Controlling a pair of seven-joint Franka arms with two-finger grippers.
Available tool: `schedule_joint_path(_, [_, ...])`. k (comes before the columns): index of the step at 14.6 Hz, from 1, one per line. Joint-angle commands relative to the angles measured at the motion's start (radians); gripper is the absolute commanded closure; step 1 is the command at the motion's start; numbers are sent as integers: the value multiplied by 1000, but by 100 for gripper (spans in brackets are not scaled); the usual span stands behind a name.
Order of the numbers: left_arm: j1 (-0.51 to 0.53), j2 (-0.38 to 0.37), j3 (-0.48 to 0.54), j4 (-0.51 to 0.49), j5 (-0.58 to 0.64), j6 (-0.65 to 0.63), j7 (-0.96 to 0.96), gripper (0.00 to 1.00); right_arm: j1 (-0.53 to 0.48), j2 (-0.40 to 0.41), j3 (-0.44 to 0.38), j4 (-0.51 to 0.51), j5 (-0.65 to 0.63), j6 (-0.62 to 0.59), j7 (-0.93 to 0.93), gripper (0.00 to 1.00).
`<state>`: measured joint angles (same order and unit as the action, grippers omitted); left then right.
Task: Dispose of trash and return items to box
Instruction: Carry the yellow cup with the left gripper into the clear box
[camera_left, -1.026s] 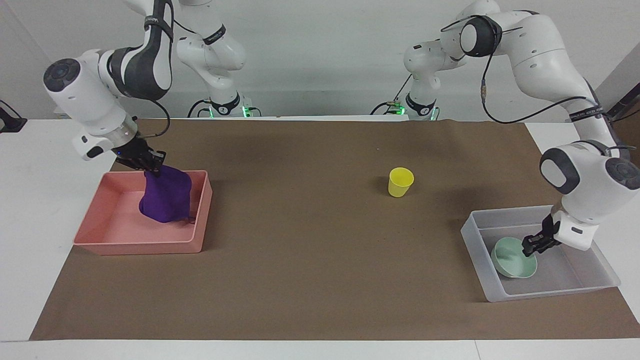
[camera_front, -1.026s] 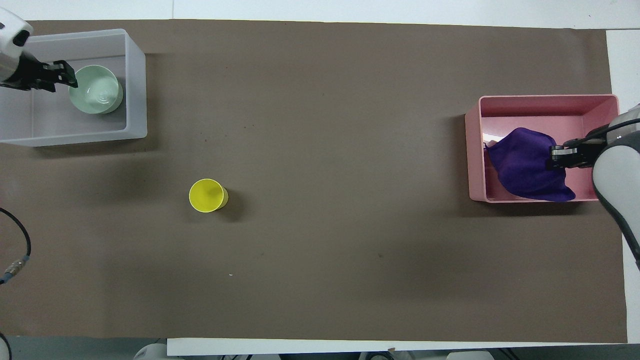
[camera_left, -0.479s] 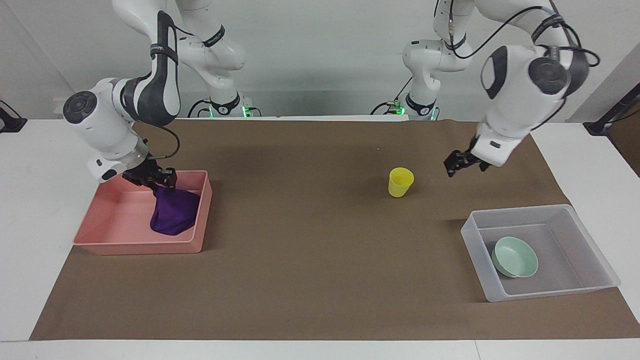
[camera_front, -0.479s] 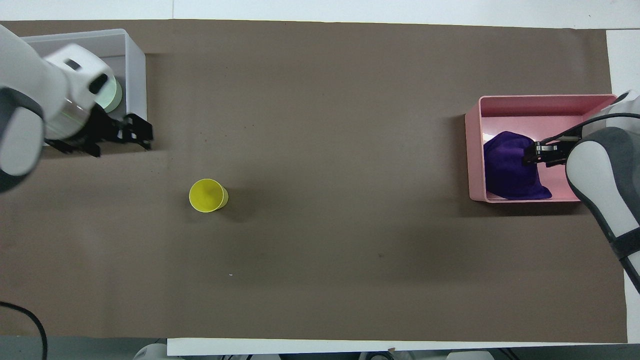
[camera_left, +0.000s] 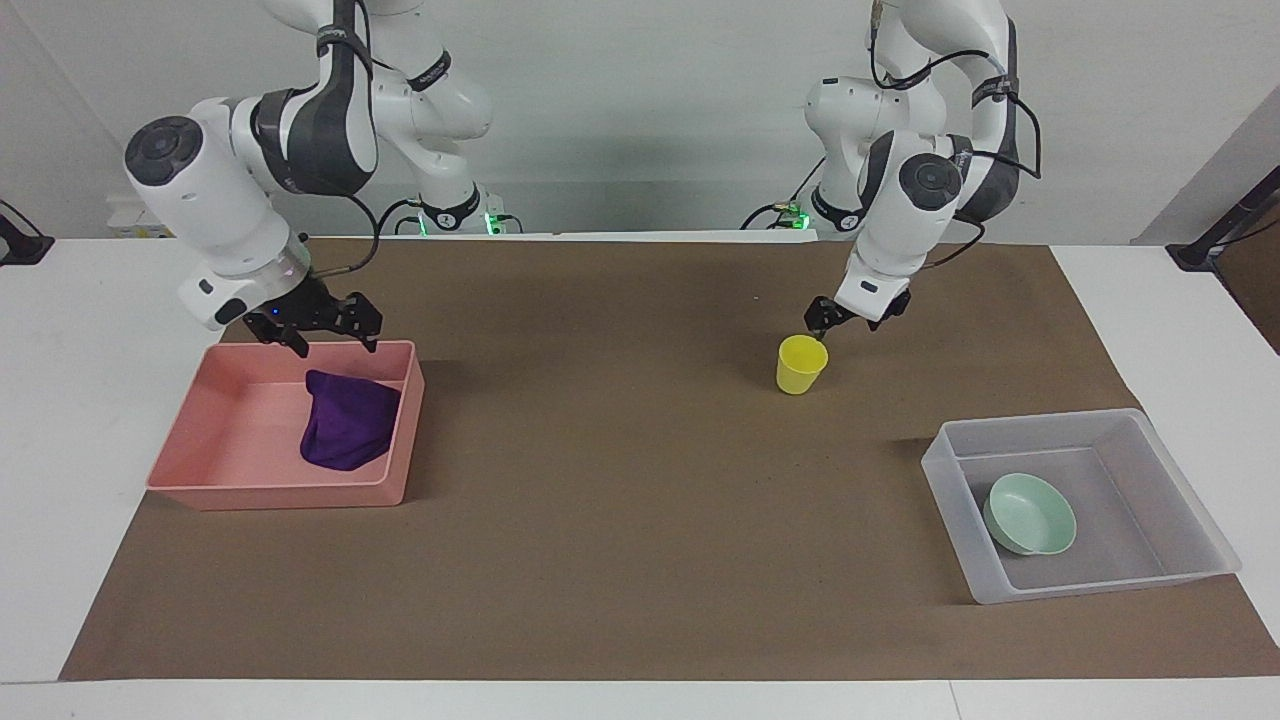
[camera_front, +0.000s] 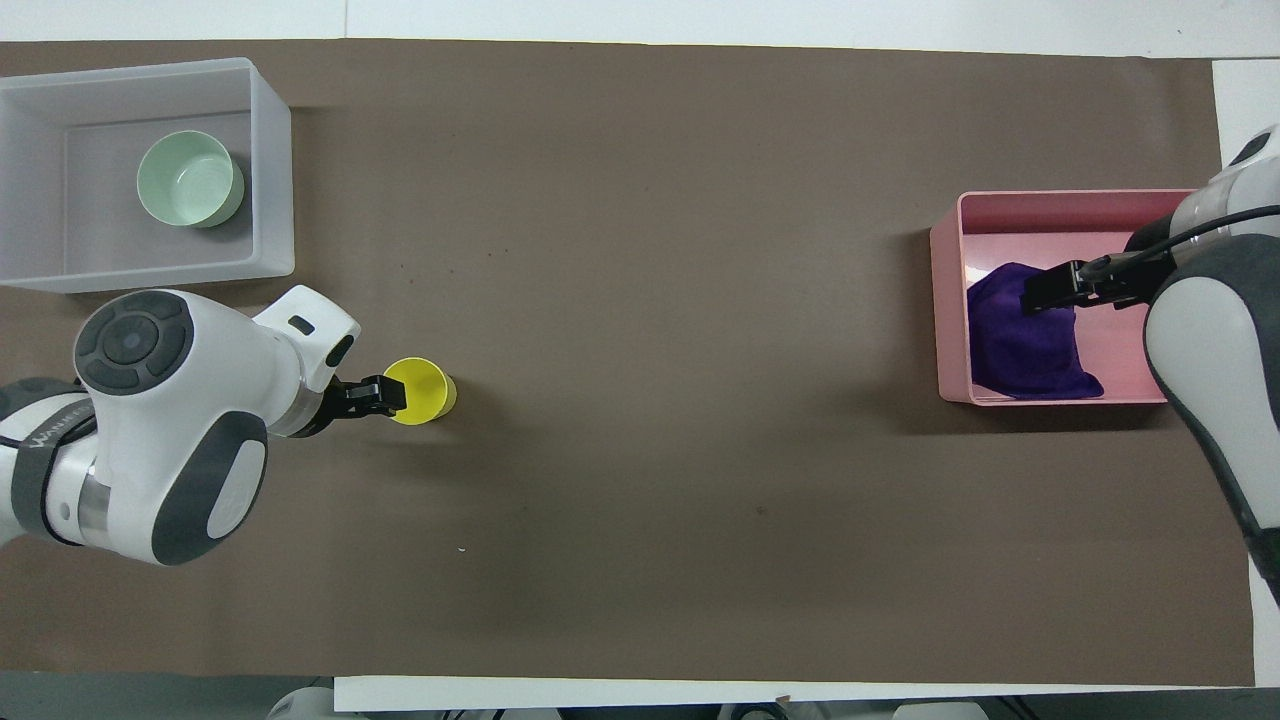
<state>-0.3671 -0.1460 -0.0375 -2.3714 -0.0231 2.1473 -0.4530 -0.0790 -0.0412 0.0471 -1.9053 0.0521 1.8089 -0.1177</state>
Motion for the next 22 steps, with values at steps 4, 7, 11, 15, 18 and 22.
schedule_joint_path(4, [-62,17,16,-74,-8,132,-58,100,53,-37,2,119,11,-193,12,1])
schedule_joint_path(7, [-58,23,16,-71,-8,172,-59,100,56,-19,2,222,9,-334,52,1])
schedule_joint_path(11, [-33,74,16,27,-9,174,-70,100,57,-19,11,287,12,-431,55,1])
schedule_joint_path(15, [98,124,28,428,-23,-186,-34,100,54,-23,10,279,12,-422,56,1])
schedule_joint_path(18, [280,297,30,807,-23,-403,84,100,54,-26,10,270,11,-421,56,1])
schedule_joint_path(22, [430,469,30,839,-35,-243,129,100,51,-28,10,269,11,-421,56,1])
